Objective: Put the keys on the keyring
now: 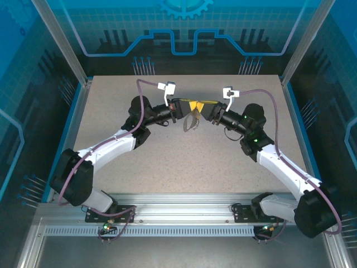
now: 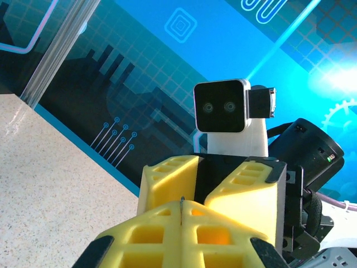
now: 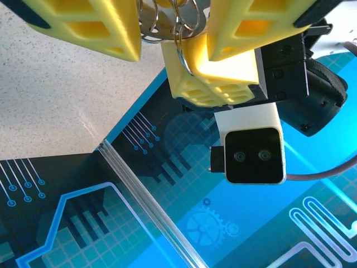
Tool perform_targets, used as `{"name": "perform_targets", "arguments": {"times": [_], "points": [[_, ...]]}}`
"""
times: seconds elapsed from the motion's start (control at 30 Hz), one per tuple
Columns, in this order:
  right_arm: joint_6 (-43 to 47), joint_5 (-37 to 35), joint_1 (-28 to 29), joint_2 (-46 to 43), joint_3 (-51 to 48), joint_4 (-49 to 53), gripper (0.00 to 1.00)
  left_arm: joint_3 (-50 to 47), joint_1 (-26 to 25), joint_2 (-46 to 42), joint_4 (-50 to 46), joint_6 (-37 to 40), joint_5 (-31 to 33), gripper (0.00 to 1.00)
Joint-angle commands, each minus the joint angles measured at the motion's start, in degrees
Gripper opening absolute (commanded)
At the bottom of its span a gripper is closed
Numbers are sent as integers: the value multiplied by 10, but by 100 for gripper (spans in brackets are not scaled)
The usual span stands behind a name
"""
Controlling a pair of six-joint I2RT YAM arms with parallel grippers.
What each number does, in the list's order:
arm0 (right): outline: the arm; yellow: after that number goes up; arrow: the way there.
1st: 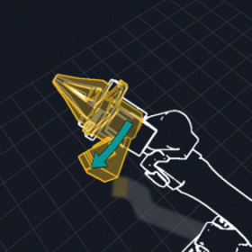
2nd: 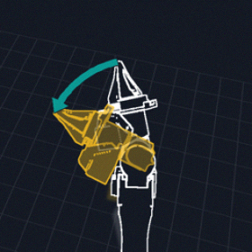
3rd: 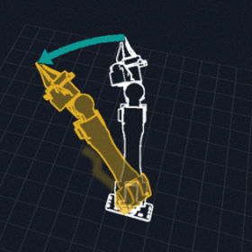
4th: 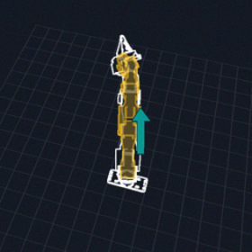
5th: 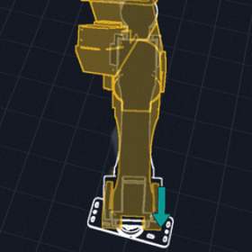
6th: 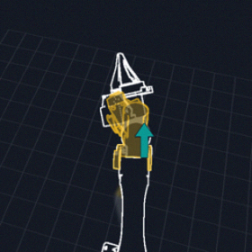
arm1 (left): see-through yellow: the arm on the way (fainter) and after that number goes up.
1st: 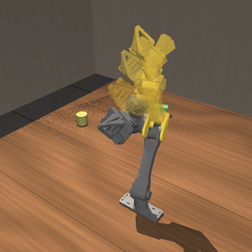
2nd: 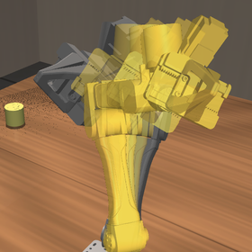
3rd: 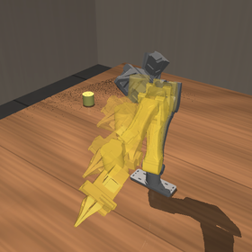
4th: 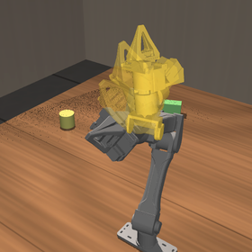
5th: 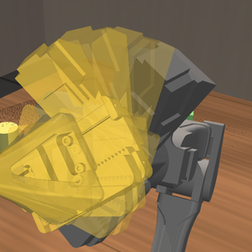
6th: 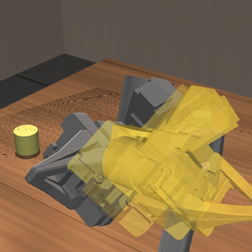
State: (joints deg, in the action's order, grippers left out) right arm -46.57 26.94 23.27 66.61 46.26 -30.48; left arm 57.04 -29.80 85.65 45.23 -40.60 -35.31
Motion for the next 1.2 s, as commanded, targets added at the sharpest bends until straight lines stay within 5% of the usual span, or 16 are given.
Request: {"name": "perform_targets", "arguments": {"times": [0.0, 0.23, 0.37, 0.57, 0.77, 1.17], "points": [[-1, -10, 11, 9, 18, -25, 33, -7, -4, -5, 35, -3, 8, 0], [7, -6, 13, 13, 19, -22, 0, -6, -3, -4, 35, -5, 2, 0], [20, 6, 3, 13, 26, -6, 0, -3, -3, -6, 26, -1, -5, 0], [87, 86, -37, 21, 80, 84, 0, -3, 25, -36, -26, 29, -16, 37], [207, 179, -71, 49, 160, 243, 0, 35, 62, -52, -143, 97, -67, 54], [414, 326, -96, 150, 328, 502, 0, 205, 85, 10, -438, 270, -188, 62]]}}
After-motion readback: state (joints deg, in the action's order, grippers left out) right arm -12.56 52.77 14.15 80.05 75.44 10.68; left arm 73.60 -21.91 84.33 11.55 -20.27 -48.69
